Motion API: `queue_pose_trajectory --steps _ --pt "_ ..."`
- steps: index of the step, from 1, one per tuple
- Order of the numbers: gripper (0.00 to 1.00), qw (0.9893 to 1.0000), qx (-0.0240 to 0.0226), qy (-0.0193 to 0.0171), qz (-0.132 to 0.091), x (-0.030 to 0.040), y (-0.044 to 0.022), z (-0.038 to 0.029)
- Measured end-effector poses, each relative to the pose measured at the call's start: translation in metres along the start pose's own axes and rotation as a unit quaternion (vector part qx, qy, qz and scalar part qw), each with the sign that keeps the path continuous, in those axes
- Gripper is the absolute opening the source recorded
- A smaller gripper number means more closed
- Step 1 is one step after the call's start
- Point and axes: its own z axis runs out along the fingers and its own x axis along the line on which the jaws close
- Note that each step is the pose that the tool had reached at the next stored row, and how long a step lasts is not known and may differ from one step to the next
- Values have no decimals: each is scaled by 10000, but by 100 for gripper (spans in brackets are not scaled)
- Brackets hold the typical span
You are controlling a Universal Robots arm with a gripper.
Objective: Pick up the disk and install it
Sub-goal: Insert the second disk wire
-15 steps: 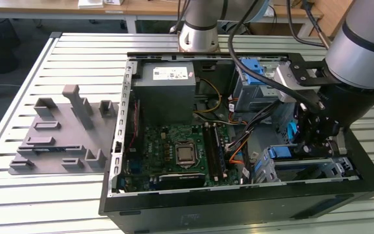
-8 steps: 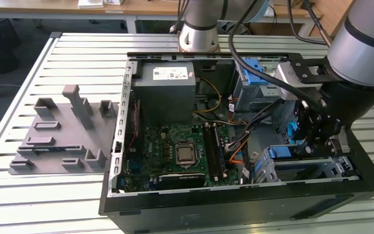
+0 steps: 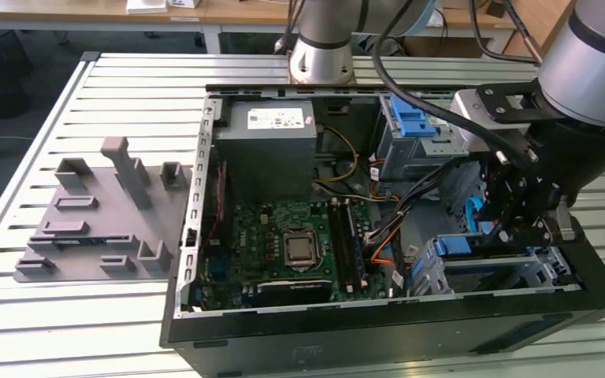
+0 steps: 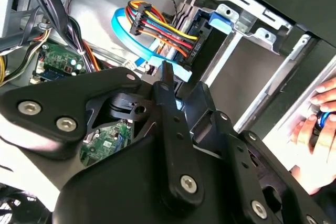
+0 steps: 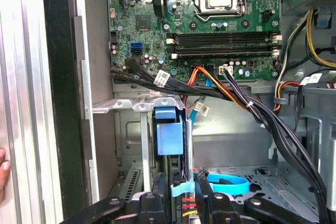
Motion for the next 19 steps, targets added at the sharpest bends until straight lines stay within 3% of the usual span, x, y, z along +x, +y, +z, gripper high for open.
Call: queue_pose_trajectory --steps 5,10,19 --pt "35 10000 0 -1 0 -1 -6 -67" --pt "11 10000 0 0 0 -1 -6 -69" --pt "11 10000 0 0 0 -1 -6 -71"
